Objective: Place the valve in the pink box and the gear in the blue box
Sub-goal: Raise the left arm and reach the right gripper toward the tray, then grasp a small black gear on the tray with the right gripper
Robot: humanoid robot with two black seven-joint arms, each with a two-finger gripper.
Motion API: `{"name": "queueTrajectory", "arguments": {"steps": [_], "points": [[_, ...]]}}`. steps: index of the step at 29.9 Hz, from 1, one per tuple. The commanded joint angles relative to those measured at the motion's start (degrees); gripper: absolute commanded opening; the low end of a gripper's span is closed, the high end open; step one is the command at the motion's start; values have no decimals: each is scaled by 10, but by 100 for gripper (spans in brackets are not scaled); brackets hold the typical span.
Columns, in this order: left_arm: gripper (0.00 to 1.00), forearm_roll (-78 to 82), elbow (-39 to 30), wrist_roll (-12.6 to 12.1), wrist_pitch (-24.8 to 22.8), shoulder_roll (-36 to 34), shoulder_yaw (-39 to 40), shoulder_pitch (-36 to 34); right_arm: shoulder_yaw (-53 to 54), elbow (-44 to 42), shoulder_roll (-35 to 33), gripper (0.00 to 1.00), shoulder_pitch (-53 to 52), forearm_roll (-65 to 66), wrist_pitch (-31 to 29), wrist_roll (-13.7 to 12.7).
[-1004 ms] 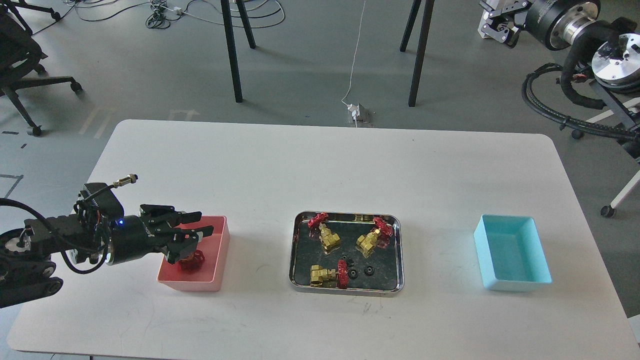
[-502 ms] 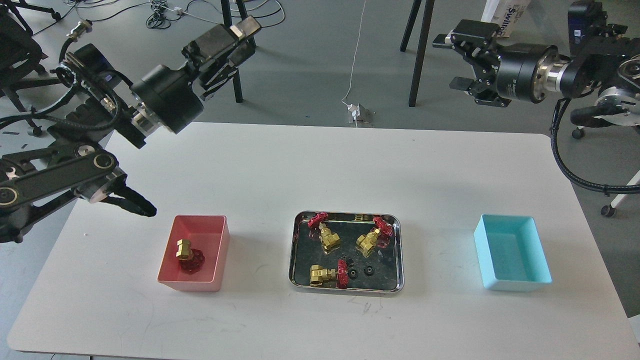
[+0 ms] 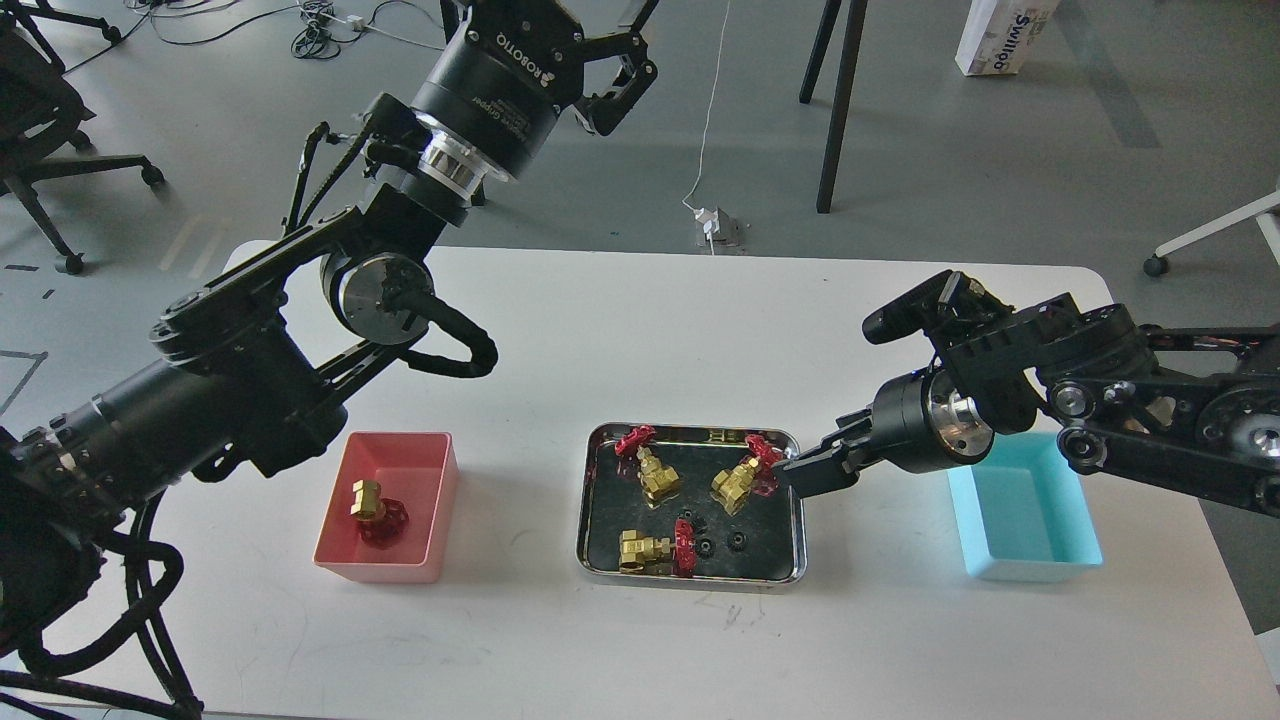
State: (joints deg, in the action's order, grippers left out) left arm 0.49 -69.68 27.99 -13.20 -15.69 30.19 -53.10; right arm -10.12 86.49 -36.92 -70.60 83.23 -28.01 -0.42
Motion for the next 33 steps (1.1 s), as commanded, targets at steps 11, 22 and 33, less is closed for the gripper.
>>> {"name": "queueTrajectory", "arguments": {"steps": [11,22,33], "points": [[100,1,-1,0,24,51,0,41,-64,-67,118,66,8,76,0,11],[100,1,-2,0,24,58,0,49,-75,-160,211,65,22,86,0,11],[100,2,0,0,24,58,0,50,-75,-174,222,58,49,87,0,9]]}}
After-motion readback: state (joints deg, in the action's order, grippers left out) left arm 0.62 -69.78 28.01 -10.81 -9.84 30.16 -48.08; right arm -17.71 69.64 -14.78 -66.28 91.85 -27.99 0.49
